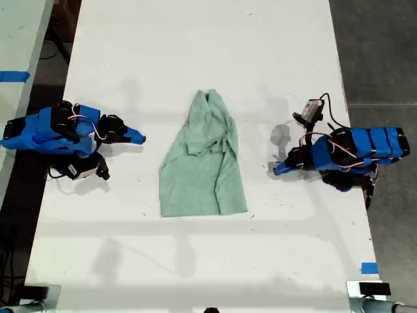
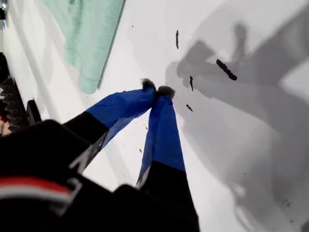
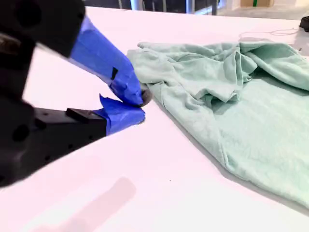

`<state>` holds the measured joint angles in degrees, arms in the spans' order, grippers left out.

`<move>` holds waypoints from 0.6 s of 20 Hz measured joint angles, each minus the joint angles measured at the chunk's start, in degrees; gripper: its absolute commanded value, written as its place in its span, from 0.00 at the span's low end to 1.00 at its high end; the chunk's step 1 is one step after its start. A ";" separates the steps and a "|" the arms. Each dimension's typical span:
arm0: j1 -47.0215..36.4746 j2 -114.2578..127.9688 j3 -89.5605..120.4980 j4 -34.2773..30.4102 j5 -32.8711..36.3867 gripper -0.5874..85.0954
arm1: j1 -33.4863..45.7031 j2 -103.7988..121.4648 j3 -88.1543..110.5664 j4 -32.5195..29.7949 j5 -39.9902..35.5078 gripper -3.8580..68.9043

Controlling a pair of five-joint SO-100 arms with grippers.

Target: Fold t shirt

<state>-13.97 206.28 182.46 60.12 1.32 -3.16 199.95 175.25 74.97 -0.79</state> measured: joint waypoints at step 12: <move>0.00 0.00 0.35 0.00 -1.93 0.00 | -1.05 0.00 0.00 0.00 2.55 0.07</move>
<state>-13.97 206.28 182.81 60.12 -0.62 -4.22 199.95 175.25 74.97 1.76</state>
